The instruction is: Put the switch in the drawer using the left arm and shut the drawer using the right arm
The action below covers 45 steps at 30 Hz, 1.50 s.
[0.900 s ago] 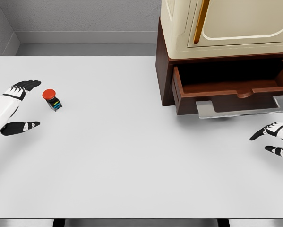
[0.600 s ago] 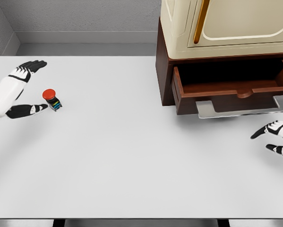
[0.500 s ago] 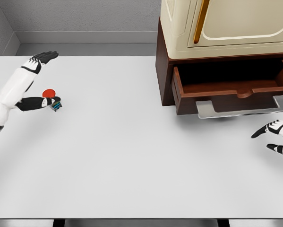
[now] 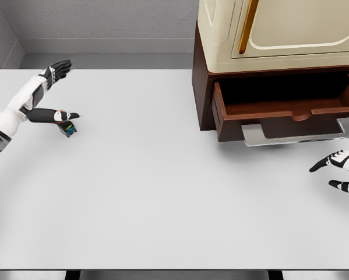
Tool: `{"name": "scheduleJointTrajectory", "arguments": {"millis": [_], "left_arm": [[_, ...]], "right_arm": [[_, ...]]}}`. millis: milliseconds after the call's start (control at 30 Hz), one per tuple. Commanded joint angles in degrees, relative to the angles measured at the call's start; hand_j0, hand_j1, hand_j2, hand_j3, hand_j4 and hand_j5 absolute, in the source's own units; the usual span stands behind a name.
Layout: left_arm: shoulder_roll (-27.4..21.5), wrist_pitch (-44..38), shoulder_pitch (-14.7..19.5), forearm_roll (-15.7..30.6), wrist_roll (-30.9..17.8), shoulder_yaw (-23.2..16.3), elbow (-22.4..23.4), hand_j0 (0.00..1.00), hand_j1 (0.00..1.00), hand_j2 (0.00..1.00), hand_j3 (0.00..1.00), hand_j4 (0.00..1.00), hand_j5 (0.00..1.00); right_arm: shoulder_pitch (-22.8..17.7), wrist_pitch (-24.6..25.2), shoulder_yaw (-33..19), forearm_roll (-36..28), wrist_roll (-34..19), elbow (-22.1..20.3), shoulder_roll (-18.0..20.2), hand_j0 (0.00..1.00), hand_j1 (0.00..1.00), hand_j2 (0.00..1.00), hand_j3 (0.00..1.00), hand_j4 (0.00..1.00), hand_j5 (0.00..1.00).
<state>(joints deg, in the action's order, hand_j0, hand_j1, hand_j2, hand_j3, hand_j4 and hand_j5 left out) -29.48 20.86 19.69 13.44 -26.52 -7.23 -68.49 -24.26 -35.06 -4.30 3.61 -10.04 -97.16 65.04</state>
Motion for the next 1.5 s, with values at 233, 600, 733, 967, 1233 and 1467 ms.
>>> {"name": "scheduleJointTrajectory", "arguments": {"millis": [233,600,733,967,1233,1467], "left_arm": [[-0.2,-2.0,-1.0,2.0,-1.3,0.0,4.9,1.0,1.0,1.0,1.0,1.0,1.0],[0.7,-1.5,-0.1,-1.2,-1.3,-0.3,11.3,1.0,1.0,1.0,1.0,1.0,1.0],[1.2,-1.6,-0.1,-1.4,-1.3,-0.4,12.1,1.0,1.0,1.0,1.0,1.0,1.0],[1.7,-1.8,-0.1,-2.6,-1.3,-0.5,12.1,0.92,0.92,0.92,0.92,0.92,0.92],[1.7,-1.9,-0.1,-2.6,-1.3,-0.4,12.1,0.7,0.7,0.7,0.7,0.7,0.7],[1.6,-1.8,-0.1,-2.7,-1.3,-0.4,12.7,0.69,0.69,0.69,0.69,0.69,0.69]], "right_arm": [[-0.3,0.1,-0.1,-0.4,0.1,-0.1,0.1,0.69,0.69,0.69,0.69,0.69,0.69],[-0.3,0.1,-0.1,-0.4,0.0,-0.1,0.1,0.68,0.68,0.68,0.68,0.68,0.68],[-0.3,0.1,-0.1,-0.4,0.0,-0.1,0.1,0.68,0.68,0.68,0.68,0.68,0.68],[-0.3,0.1,-0.1,-0.4,0.0,-0.2,0.1,0.68,0.68,0.68,0.68,0.68,0.68],[-0.3,0.1,-0.1,-0.4,-0.1,-0.2,0.1,0.68,0.68,0.68,0.68,0.68,0.68],[-0.3,0.1,-0.1,-0.4,-0.1,-0.3,0.1,0.68,0.68,0.68,0.68,0.68,0.68]]}}
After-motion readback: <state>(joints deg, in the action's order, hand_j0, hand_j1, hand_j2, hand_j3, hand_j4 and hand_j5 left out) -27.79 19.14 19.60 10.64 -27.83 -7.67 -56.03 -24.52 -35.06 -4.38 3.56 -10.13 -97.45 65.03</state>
